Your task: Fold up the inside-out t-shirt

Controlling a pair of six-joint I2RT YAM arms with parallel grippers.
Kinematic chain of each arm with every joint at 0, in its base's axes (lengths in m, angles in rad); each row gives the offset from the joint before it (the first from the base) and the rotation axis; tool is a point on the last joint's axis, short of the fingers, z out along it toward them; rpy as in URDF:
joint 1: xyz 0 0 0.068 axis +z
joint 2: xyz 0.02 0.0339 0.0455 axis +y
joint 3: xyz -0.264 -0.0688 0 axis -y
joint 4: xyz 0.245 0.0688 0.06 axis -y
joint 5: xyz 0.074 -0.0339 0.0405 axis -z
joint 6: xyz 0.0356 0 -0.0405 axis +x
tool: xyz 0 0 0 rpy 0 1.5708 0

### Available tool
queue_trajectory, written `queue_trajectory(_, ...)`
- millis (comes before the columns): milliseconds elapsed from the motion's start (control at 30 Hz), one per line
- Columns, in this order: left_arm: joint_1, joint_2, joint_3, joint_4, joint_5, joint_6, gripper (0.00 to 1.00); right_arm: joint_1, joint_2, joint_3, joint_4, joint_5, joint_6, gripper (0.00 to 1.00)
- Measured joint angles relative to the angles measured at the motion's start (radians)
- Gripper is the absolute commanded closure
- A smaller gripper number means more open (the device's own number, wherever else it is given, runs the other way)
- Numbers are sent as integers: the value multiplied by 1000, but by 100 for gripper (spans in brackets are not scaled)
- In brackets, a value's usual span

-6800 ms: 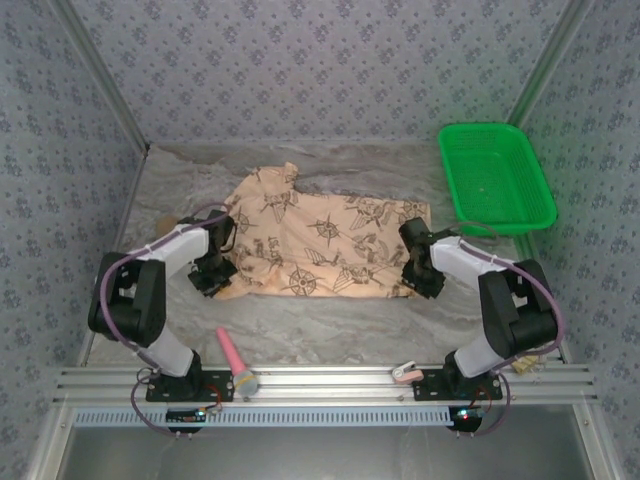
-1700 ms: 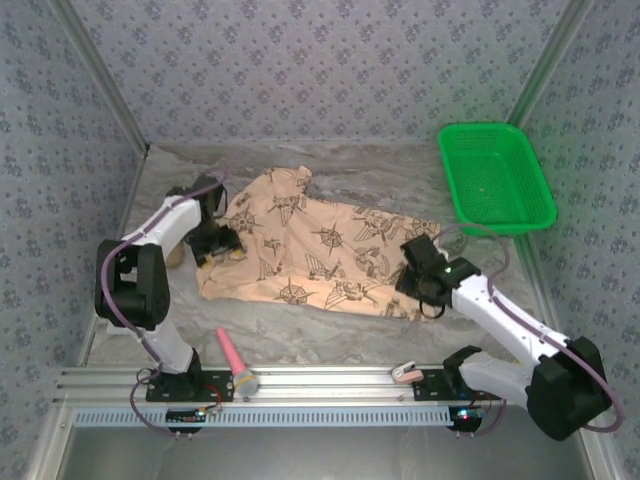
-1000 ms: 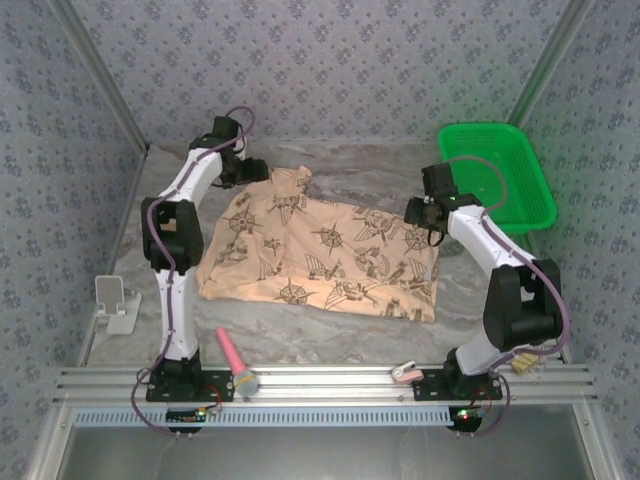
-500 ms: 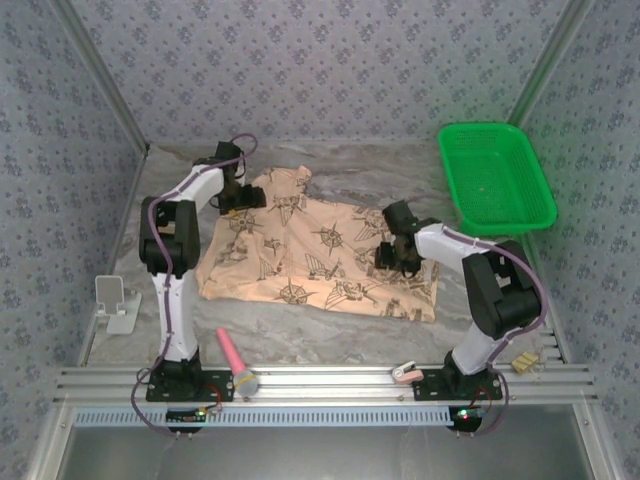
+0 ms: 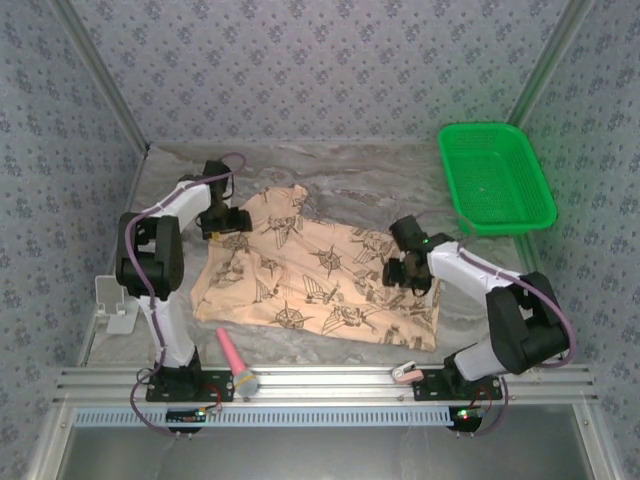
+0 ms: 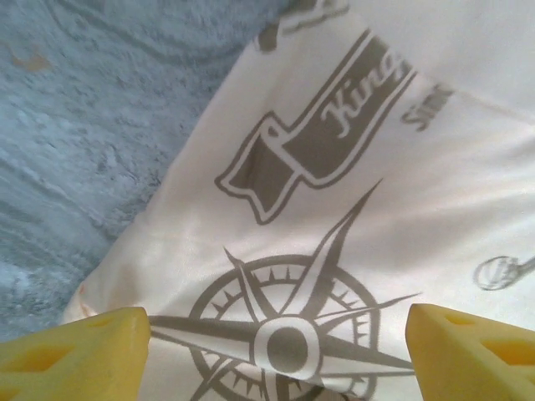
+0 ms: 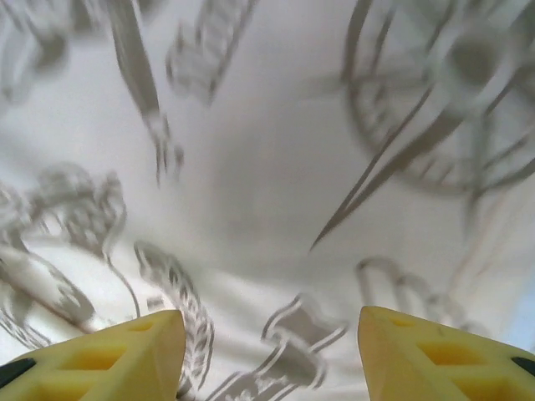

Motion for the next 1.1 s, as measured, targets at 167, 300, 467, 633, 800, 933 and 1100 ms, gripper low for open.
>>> queue_trajectory(167,0,51,220,-17,52,29,19,-147,116,226,31,54,-116,41)
queue_trajectory(300,0,198,475,-7,115,77,19,-213,225,355,14,87,-191,41)
queue_trajectory(467,0,414,693,-26,204,126,19,-242,294,458,-55,116,-254,40)
queue_trajectory(633,-6,571,818,-92,240,158,20,-251,295,492,-111,129,-270,40)
queue_trajectory(800,-22,592,875,-139,265,187,27,-264,314,491,-161,124,-332,42)
queue_trajectory(933,-37,608,902,-162,258,231,33,-262,343,478,-176,121,-499,42)
queue_trajectory(1100,-46,638,944,-190,300,287,47,-265,386,493,-200,35,-772,41)
